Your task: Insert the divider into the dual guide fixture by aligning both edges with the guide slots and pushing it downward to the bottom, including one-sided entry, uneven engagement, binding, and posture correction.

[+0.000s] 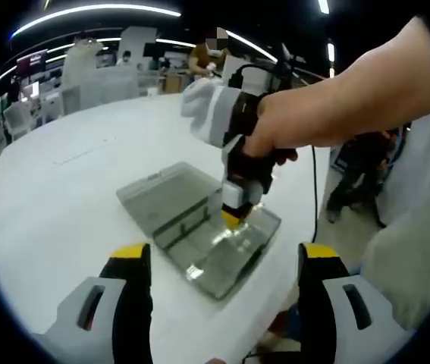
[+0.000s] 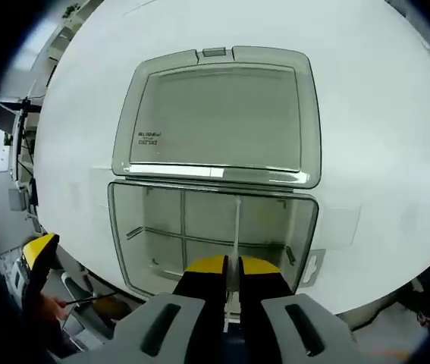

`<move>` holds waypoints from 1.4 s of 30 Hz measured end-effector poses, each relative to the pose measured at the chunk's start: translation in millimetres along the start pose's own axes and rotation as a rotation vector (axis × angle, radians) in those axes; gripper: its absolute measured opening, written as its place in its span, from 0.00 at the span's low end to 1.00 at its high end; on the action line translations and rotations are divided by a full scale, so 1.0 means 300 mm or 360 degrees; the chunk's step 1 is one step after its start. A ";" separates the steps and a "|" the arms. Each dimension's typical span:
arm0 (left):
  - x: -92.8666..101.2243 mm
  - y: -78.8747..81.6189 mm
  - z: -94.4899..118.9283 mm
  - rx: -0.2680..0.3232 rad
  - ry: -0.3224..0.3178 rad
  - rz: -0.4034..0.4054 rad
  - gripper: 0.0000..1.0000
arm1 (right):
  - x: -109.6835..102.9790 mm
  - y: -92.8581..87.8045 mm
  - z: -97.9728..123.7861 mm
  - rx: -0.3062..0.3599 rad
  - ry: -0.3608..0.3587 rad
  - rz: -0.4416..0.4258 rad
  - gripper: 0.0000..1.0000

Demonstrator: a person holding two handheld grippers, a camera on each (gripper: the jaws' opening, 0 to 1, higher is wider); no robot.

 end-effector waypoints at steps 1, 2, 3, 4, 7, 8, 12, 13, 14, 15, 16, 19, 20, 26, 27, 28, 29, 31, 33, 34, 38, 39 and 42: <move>-0.001 -0.001 0.000 -0.0001 0.0000 0.0001 0.77 | -0.001 -0.001 -0.002 0.0003 -0.0007 0.0013 0.00; -0.002 -0.001 0.000 0.0000 0.0000 0.0001 0.77 | -0.002 -0.005 0.001 0.0003 -0.0008 0.0011 0.00; -0.002 -0.002 0.000 -0.0002 -0.0001 0.0003 0.77 | -0.002 -0.007 0.001 0.0002 -0.0009 0.0007 0.00; -0.002 -0.002 0.001 -0.0003 0.0001 0.0002 0.77 | -0.003 -0.009 0.000 0.0004 -0.0010 0.0009 0.00; -0.005 -0.005 0.000 -0.0005 0.0000 0.0005 0.77 | -0.003 -0.012 -0.001 0.0003 -0.0010 -0.0005 0.00; -0.005 -0.006 0.001 -0.0006 0.0000 0.0007 0.77 | -0.005 -0.015 -0.002 0.0006 -0.0014 -0.0003 0.00; -0.009 -0.007 0.001 -0.0006 0.0002 0.0009 0.77 | -0.005 -0.010 -0.009 0.0012 -0.0025 0.0004 0.00; -0.010 -0.007 0.001 -0.0009 0.0002 0.0009 0.77 | -0.005 -0.008 -0.013 0.0013 -0.0028 0.0005 0.00; -0.011 -0.008 0.001 -0.0008 0.0003 0.0011 0.77 | -0.005 -0.004 -0.017 0.0015 -0.0028 0.0004 0.00; -0.012 -0.008 0.001 -0.0007 0.0003 0.0012 0.77 | -0.005 -0.002 -0.018 0.0017 -0.0028 0.0003 0.00; -0.013 -0.008 0.001 -0.0008 0.0005 0.0012 0.77 | -0.004 0.000 -0.023 0.0020 -0.0034 0.0012 0.00; -0.014 -0.008 0.002 -0.0007 0.0007 0.0014 0.77 | -0.004 0.003 -0.029 0.0028 -0.0038 0.0020 0.00; -0.014 -0.008 0.003 -0.0008 0.0008 0.0015 0.77 | -0.004 0.003 -0.030 0.0029 -0.0042 0.0020 0.00; -0.016 -0.012 0.000 -0.0009 0.0011 0.0023 0.76 | -0.002 0.004 -0.034 0.0029 -0.0045 0.0030 0.00; -0.015 -0.013 -0.001 -0.0009 0.0010 0.0026 0.76 | -0.002 0.004 -0.034 0.0029 -0.0044 0.0029 0.00; -0.014 -0.012 -0.002 -0.0009 0.0009 0.0026 0.76 | -0.002 0.005 -0.034 0.0031 -0.0044 0.0033 0.00; -0.014 -0.011 -0.003 -0.0008 0.0010 0.0025 0.76 | -0.001 0.005 -0.035 0.0033 -0.0043 0.0036 0.00; -0.013 -0.009 -0.004 -0.0007 0.0010 0.0028 0.76 | -0.002 0.003 -0.034 0.0037 -0.0044 0.0042 0.00; -0.012 -0.008 -0.006 -0.0006 0.0010 0.0026 0.76 | -0.002 0.004 -0.034 0.0040 -0.0047 0.0046 0.00; -0.011 -0.007 -0.007 -0.0005 0.0010 0.0028 0.76 | -0.002 0.005 -0.035 0.0043 -0.0050 0.0050 0.00; -0.007 -0.005 -0.011 -0.0003 0.0011 0.0029 0.76 | -0.002 0.009 -0.038 0.0046 -0.0046 0.0055 0.00; -0.006 -0.005 -0.012 -0.0002 0.0012 0.0029 0.76 | -0.001 0.011 -0.039 0.0046 -0.0046 0.0054 0.00; -0.004 -0.008 -0.012 -0.0003 0.0016 0.0032 0.76 | -0.003 0.013 -0.041 0.0052 -0.0053 0.0069 0.00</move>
Point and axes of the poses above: the point that each gripper's makers call its tool centre point, and the gripper's own axes: z roughly backward along the fingers, x roughly to its right, y roughly out of its top, the point moved 1 cm from there along z, roughly backward along the fingers, and after that the axes turned 15 degrees about -y, right-handed, at the moved point
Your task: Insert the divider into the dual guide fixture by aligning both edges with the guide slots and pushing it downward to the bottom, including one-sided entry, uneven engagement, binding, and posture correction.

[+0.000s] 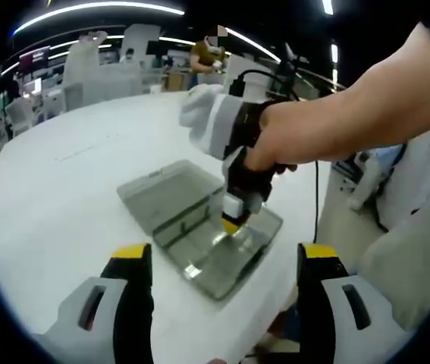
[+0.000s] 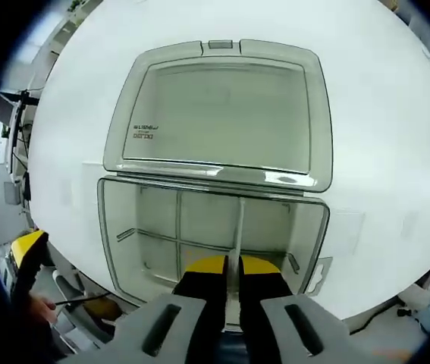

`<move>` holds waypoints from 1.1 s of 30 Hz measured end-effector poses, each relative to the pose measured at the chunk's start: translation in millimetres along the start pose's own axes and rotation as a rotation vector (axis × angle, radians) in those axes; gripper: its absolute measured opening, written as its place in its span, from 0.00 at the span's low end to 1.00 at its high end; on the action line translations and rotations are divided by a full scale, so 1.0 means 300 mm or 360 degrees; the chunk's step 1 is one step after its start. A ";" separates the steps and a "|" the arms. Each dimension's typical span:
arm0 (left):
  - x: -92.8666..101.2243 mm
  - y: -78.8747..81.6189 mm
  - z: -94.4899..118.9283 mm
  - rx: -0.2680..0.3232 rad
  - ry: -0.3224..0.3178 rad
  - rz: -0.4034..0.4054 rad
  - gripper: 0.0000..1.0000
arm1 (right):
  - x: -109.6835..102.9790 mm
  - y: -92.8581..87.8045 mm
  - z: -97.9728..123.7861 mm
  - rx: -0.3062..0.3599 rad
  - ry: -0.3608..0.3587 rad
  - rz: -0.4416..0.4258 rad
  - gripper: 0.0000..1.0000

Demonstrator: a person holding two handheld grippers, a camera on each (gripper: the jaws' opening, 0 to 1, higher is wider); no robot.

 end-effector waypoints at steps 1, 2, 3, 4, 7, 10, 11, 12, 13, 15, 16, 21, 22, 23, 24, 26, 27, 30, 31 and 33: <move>0.000 0.000 0.001 0.0002 0.0003 0.0000 0.76 | -0.002 -0.003 0.002 0.0002 -0.0003 0.0004 0.00; 0.000 0.000 0.001 0.0002 0.0004 0.0002 0.76 | -0.001 -0.002 0.002 0.0002 -0.0003 0.0007 0.00; 0.000 0.001 0.001 0.0002 0.0006 0.0003 0.76 | -0.001 -0.001 0.000 0.0003 -0.0001 0.0013 0.00; 0.000 0.001 0.002 0.0003 0.0009 0.0001 0.76 | -0.001 -0.001 0.001 0.0000 0.0001 0.0006 0.00; -0.001 -0.001 0.003 0.0003 0.0016 0.0008 0.76 | -0.002 -0.004 0.002 0.0005 0.0000 0.0026 0.00; 0.002 -0.002 0.003 0.0003 0.0019 0.0010 0.76 | -0.002 -0.011 0.008 0.0013 0.0004 0.0033 0.00; 0.003 -0.002 0.003 0.0000 0.0019 0.0008 0.76 | -0.001 -0.013 0.010 0.0014 0.0007 0.0032 0.00; 0.005 -0.002 0.003 -0.0001 0.0020 0.0007 0.76 | 0.001 -0.011 0.008 0.0015 0.0014 0.0023 0.00; 0.005 -0.002 0.004 -0.0001 0.0022 0.0007 0.76 | 0.002 -0.010 0.007 0.0016 0.0017 0.0014 0.00; 0.005 -0.002 0.005 -0.0001 0.0025 0.0007 0.76 | 0.002 -0.004 0.002 0.0020 0.0018 0.0018 0.00; 0.006 -0.002 0.006 -0.0004 0.0027 0.0007 0.76 | 0.003 -0.004 0.002 0.0022 0.0019 0.0018 0.00; 0.007 0.000 0.009 -0.0007 0.0037 0.0007 0.76 | 0.010 0.001 -0.004 0.0043 0.0042 0.0000 0.00; 0.008 -0.001 0.008 -0.0010 0.0039 0.0006 0.76 | 0.007 0.001 -0.005 0.0051 0.0039 0.0005 0.00; 0.010 -0.001 0.008 -0.0010 0.0039 0.0007 0.76 | 0.007 0.002 -0.005 0.0054 0.0035 0.0012 0.00; 0.012 0.000 0.007 -0.0013 0.0040 0.0005 0.76 | 0.004 -0.001 -0.002 0.0053 0.0039 0.0008 0.00; 0.015 0.001 0.006 -0.0013 0.0039 0.0003 0.76 | 0.002 0.004 -0.005 0.0057 0.0045 0.0009 0.00; 0.015 0.000 0.006 -0.0016 0.0040 0.0002 0.76 | 0.003 0.006 -0.007 0.0058 0.0047 0.0009 0.00; 0.019 -0.002 0.003 -0.0023 0.0039 0.0002 0.76 | 0.002 0.006 -0.006 0.0061 0.0052 -0.0003 0.00; 0.021 -0.001 0.002 -0.0025 0.0039 -0.0001 0.76 | 0.001 0.006 -0.006 0.0061 0.0049 -0.0002 0.00; 0.023 0.000 0.002 -0.0026 0.0039 -0.0002 0.76 | 0.000 0.004 -0.005 0.0061 0.0045 -0.0006 0.00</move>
Point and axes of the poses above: the point that each gripper's makers call its tool centre point, and the gripper's own axes: z roughly backward along the fingers, x roughly to its right, y roughly out of its top, the point moved 1 cm from there along z, roughly backward along the fingers, and after that the axes turned 15 degrees about -y, right-handed, at the moved point
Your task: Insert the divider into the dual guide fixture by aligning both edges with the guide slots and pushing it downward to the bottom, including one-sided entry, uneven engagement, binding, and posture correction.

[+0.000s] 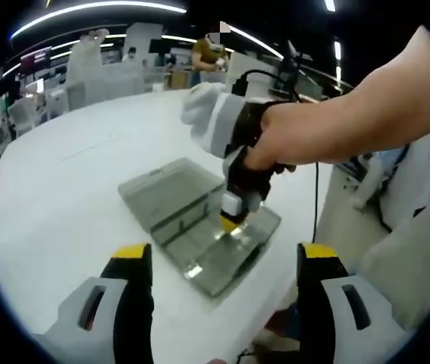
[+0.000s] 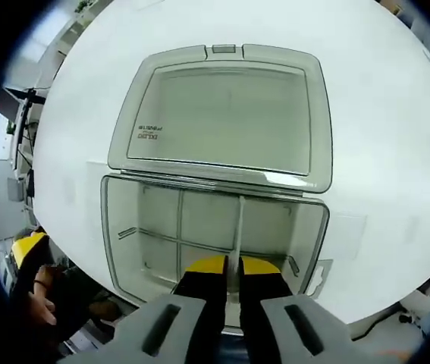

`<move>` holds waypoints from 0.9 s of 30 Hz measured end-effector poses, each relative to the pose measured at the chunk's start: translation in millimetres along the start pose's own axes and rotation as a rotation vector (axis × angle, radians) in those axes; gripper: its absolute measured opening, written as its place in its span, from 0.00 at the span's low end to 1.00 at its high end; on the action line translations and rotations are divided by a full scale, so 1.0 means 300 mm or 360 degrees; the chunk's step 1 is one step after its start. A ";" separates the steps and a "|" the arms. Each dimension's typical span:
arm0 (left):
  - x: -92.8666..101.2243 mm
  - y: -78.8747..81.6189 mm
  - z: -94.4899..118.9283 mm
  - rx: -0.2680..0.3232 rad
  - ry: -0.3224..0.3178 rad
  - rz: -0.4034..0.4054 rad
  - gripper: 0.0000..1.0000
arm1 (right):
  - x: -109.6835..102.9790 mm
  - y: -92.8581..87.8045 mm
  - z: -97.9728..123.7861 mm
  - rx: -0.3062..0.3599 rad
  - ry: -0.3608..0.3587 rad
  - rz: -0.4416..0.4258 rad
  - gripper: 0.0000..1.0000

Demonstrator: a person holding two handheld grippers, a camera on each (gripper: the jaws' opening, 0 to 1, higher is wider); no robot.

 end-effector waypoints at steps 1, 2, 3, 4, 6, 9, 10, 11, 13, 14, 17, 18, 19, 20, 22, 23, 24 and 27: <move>0.000 0.000 0.000 -0.0003 0.0001 0.0000 0.76 | 0.000 -0.001 0.001 0.0001 0.0000 -0.0005 0.00; 0.001 0.000 0.000 -0.0005 0.0002 -0.0001 0.76 | -0.001 -0.005 0.004 0.0006 0.0002 -0.0004 0.00; 0.002 0.001 0.000 -0.0005 0.0002 -0.0001 0.76 | 0.000 -0.005 0.004 0.0007 0.0005 -0.0013 0.00; 0.001 0.001 -0.001 -0.0006 0.0003 -0.0001 0.76 | 0.000 -0.006 0.003 0.0004 0.0013 -0.0025 0.00; 0.001 -0.002 -0.001 -0.0012 0.0005 0.0002 0.76 | -0.003 -0.008 0.011 0.0022 0.0040 -0.0009 0.01; 0.004 -0.002 0.000 -0.0020 0.0007 -0.0002 0.76 | -0.007 -0.009 0.012 0.0040 0.0064 0.0004 0.03; 0.003 -0.002 0.000 -0.0020 0.0008 -0.0001 0.76 | -0.008 -0.008 0.011 0.0045 0.0072 0.0015 0.04; 0.002 -0.003 0.000 -0.0022 0.0011 0.0001 0.76 | -0.009 -0.011 0.012 0.0044 0.0093 0.0022 0.04; 0.003 -0.003 0.002 -0.0023 0.0012 0.0003 0.76 | -0.011 -0.016 0.017 0.0046 0.0111 0.0027 0.06; 0.003 -0.005 0.002 -0.0026 0.0013 0.0003 0.76 | -0.013 -0.016 0.021 0.0057 0.0120 0.0030 0.07; 0.002 -0.008 0.002 -0.0026 0.0015 0.0012 0.76 | -0.019 -0.012 0.027 0.0070 0.0155 0.0044 0.10; 0.002 -0.008 0.002 -0.0026 0.0017 0.0010 0.76 | -0.019 -0.011 0.028 0.0076 0.0158 0.0045 0.10; 0.002 -0.008 0.002 -0.0026 0.0017 0.0012 0.76 | -0.019 -0.009 0.033 0.0083 0.0170 0.0050 0.11; 0.002 -0.007 0.003 -0.0023 0.0018 0.0012 0.76 | -0.020 -0.008 0.036 0.0085 0.0183 0.0049 0.12; 0.001 -0.009 0.004 -0.0024 0.0021 0.0017 0.76 | -0.019 0.000 0.039 0.0091 0.0206 0.0040 0.13; 0.000 -0.009 0.004 -0.0024 0.0023 0.0018 0.76 | -0.016 0.005 0.040 0.0101 0.0208 0.0043 0.13; 0.000 -0.008 0.005 -0.0020 0.0024 0.0020 0.76 | -0.014 0.009 0.040 0.0100 0.0219 0.0046 0.14; -0.003 -0.002 0.010 -0.0011 0.0030 0.0023 0.76 | -0.012 0.012 0.047 0.0108 0.0268 0.0039 0.16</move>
Point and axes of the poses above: the point that each gripper's makers call its tool centre point, and the gripper's own axes: z roughly backward along the fingers, x roughly to its right, y roughly out of its top, the point moved 1 cm from there along z, roughly backward along the fingers, and after that the axes turned 15 degrees about -y, right-handed, at the moved point
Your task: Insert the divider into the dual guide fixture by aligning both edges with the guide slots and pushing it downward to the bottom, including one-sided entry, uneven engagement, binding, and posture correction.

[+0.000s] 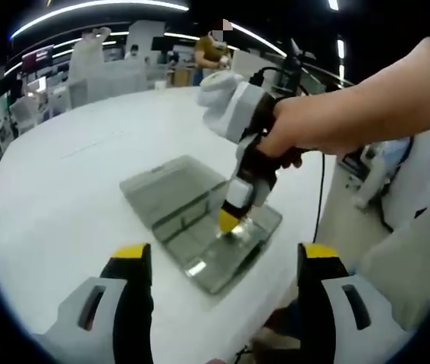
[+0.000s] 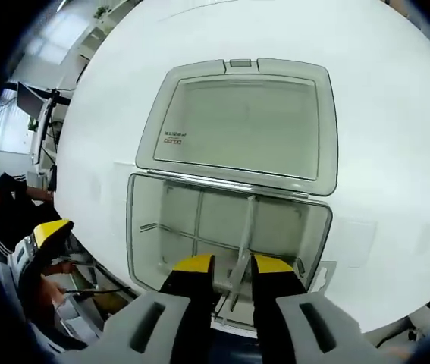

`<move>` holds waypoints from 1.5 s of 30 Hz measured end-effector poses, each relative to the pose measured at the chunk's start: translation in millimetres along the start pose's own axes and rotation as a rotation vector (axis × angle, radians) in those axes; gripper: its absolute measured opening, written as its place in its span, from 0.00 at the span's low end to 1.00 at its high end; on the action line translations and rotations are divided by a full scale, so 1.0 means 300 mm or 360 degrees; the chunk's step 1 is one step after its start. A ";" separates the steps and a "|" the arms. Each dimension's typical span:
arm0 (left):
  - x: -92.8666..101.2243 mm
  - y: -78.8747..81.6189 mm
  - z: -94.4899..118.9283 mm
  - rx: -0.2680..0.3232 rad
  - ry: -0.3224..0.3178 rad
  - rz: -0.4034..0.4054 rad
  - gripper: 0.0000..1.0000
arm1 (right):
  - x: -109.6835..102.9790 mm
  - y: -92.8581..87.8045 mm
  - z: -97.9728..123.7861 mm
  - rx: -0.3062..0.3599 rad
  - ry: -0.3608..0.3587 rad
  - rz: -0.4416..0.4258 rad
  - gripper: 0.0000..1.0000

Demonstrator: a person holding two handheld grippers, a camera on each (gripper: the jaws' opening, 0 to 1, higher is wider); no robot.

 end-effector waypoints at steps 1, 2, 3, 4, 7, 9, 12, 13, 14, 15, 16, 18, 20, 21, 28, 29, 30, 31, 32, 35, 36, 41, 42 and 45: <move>-0.002 0.002 0.003 0.0001 0.0003 -0.0001 0.76 | 0.005 0.004 0.007 0.0016 0.0006 0.0000 0.16; -0.004 0.003 0.005 0.0003 0.0005 -0.0001 0.76 | 0.005 0.007 0.012 0.0032 0.0015 0.0006 0.16; -0.007 0.004 0.010 0.0007 0.0008 0.0003 0.77 | 0.005 0.009 0.019 0.0043 0.0039 0.0012 0.17; -0.009 0.004 0.012 0.0009 0.0009 0.0006 0.77 | 0.007 0.008 0.024 0.0050 0.0052 0.0012 0.17; -0.019 0.002 0.021 0.0012 0.0019 0.0018 0.77 | 0.013 0.004 0.039 0.0077 0.0093 0.0016 0.17; -0.022 0.001 0.023 0.0014 0.0023 0.0026 0.77 | 0.014 0.007 0.042 0.0111 0.0135 0.0051 0.17; -0.021 0.002 0.025 0.0014 0.0024 0.0027 0.77 | 0.021 -0.007 0.048 0.0137 0.0161 0.0083 0.16; -0.021 0.002 0.025 0.0013 0.0024 0.0026 0.77 | 0.024 -0.009 0.050 0.0146 0.0170 0.0087 0.16; -0.021 0.001 0.024 0.0011 0.0025 0.0029 0.77 | 0.017 -0.002 0.052 0.0194 0.0210 0.0127 0.16; -0.020 0.001 0.025 0.0011 0.0025 0.0030 0.77 | 0.023 -0.002 0.050 0.0210 0.0203 0.0142 0.17; -0.019 -0.001 0.025 0.0009 0.0025 0.0034 0.77 | 0.024 -0.014 0.052 0.0189 0.0199 0.0134 0.18; -0.019 -0.005 0.025 0.0005 0.0024 0.0036 0.77 | 0.014 -0.010 0.061 0.0268 0.0240 0.0225 0.18; -0.018 -0.009 0.025 0.0000 0.0022 0.0041 0.77 | 0.021 -0.015 0.067 0.0304 0.0224 0.0279 0.18; -0.018 -0.011 0.024 -0.0002 0.0020 0.0044 0.77 | 0.017 -0.015 0.070 0.0330 0.0236 0.0314 0.18; -0.017 -0.019 0.025 -0.0019 0.0017 0.0056 0.78 | -0.010 -0.017 0.090 0.0462 0.0322 0.0489 0.22; -0.018 -0.020 0.027 -0.0021 0.0018 0.0060 0.78 | -0.012 -0.017 0.092 0.0481 0.0331 0.0515 0.23; -0.019 -0.021 0.029 -0.0021 0.0018 0.0065 0.78 | -0.011 -0.021 0.095 0.0492 0.0327 0.0540 0.25; -0.019 -0.022 0.030 -0.0022 0.0018 0.0070 0.78 | -0.010 -0.024 0.097 0.0502 0.0324 0.0570 0.25; -0.020 -0.023 0.032 -0.0023 0.0018 0.0074 0.78 | -0.011 -0.018 0.099 0.0550 0.0331 0.0629 0.24; -0.024 -0.023 0.034 -0.0022 0.0017 0.0080 0.78 | -0.009 -0.023 0.106 0.0616 0.0331 0.0716 0.23; -0.025 -0.025 0.035 -0.0026 0.0017 0.0083 0.78 | -0.008 -0.033 0.105 0.0613 0.0338 0.0763 0.23; -0.021 -0.024 0.036 -0.0016 -0.0009 0.0106 0.80 | -0.019 -0.025 0.120 0.0778 0.0359 0.0911 0.26; -0.020 -0.025 0.036 -0.0016 -0.0016 0.0114 0.80 | -0.022 -0.026 0.128 0.0805 0.0368 0.0935 0.27; -0.018 -0.026 0.036 -0.0018 -0.0027 0.0123 0.81 | -0.026 -0.033 0.138 0.0855 0.0371 0.1007 0.31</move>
Point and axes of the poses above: the point that each gripper's makers call its tool centre point, and the gripper's own axes: z roughly backward along the fingers, x roughly to its right, y roughly out of its top, the point moved 1 cm from there along z, roughly backward along the fingers, and after that the axes turned 15 degrees about -y, right-handed, at the moved point
